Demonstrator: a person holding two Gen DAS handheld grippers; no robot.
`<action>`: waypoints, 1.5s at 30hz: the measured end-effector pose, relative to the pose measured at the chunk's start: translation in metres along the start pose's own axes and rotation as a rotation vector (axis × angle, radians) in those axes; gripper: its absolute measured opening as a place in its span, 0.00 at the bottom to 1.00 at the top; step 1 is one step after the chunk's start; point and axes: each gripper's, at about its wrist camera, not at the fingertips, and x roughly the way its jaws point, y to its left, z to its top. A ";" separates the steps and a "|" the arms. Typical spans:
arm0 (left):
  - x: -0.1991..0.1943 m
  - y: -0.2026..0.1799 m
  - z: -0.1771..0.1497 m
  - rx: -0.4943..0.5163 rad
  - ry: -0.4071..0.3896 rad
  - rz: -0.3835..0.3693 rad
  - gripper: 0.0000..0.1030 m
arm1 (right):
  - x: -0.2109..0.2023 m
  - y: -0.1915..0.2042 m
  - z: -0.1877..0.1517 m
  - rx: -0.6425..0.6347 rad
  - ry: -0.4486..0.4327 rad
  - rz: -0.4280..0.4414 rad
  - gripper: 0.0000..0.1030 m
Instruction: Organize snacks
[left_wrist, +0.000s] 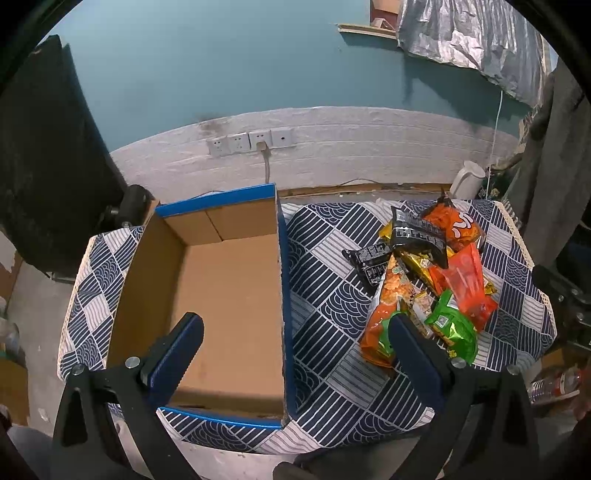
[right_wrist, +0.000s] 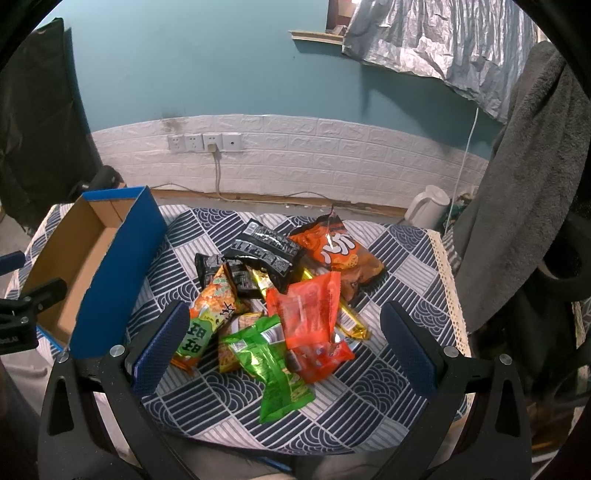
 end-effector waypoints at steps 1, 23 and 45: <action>0.000 0.000 0.000 -0.001 0.001 0.001 0.99 | 0.000 0.000 0.000 0.000 0.000 0.000 0.98; 0.004 -0.001 -0.006 0.000 0.013 0.007 0.99 | 0.000 0.002 0.000 -0.004 0.005 0.002 0.98; 0.006 -0.002 -0.006 0.006 0.032 0.014 0.99 | 0.000 0.003 0.000 -0.009 0.009 0.007 0.98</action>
